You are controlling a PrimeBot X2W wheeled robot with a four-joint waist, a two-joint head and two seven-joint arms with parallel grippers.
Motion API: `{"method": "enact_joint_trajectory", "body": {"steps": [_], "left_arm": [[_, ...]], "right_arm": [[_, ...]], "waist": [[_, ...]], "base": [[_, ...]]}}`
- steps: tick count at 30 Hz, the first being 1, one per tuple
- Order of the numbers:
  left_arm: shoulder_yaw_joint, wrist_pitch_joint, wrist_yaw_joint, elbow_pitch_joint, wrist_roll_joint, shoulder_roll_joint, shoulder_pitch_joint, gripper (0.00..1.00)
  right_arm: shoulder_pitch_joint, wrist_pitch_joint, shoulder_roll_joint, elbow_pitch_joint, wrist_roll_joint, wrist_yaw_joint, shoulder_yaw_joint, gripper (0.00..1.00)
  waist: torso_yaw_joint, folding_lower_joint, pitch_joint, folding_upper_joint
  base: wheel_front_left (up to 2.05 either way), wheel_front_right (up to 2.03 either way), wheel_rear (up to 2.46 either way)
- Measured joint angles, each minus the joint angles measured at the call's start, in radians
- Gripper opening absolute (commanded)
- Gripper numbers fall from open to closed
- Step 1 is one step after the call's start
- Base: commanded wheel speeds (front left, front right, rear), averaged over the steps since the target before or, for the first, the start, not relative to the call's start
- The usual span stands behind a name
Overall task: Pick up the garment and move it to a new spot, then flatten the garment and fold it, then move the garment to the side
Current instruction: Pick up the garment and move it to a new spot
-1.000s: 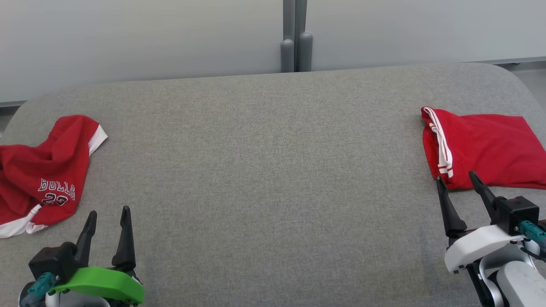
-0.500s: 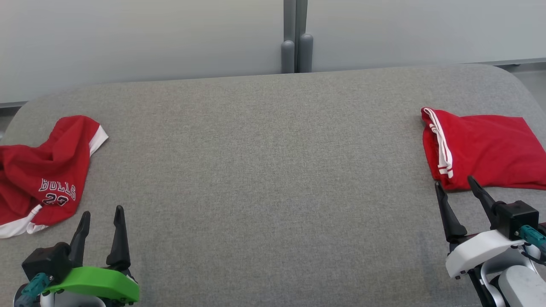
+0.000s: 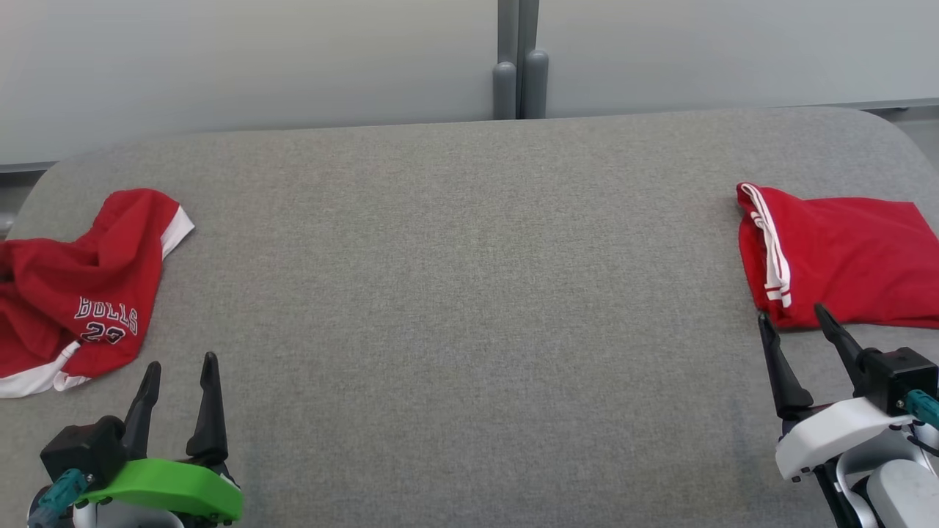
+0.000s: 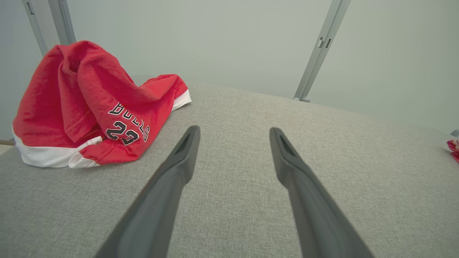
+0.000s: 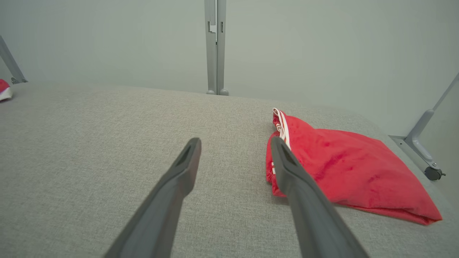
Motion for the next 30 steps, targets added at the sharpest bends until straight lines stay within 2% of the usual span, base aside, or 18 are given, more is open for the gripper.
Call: {"method": "enact_joint_trajectory", "body": {"steps": [9, 19, 30], "left_arm": [[-0.001, 0.0, -0.002, 0.015, 0.003, -0.031, -0.001, 1.0], [0.059, 0.0, 0.007, 0.014, 0.008, -0.041, 0.008, 1.0], [0.077, 0.0, 0.006, 0.014, 0.016, -0.041, 0.04, 1.0]], "right_arm": [[0.006, 0.0, -0.014, -0.002, -0.01, 0.012, -0.008, 1.0], [0.004, 0.0, -0.016, 0.002, -0.025, 0.052, 0.02, 1.0], [0.005, 0.0, -0.003, 0.012, -0.025, 0.051, 0.004, 1.0]], "waist": [[0.077, 0.0, 0.001, 0.0], [0.2, 0.0, -0.007, 0.0], [0.351, 0.0, -0.02, 0.0]], "base": [[0.0, 0.0, 0.0], [0.0, 0.0, 0.0], [0.0, 0.0, 0.0]]}}
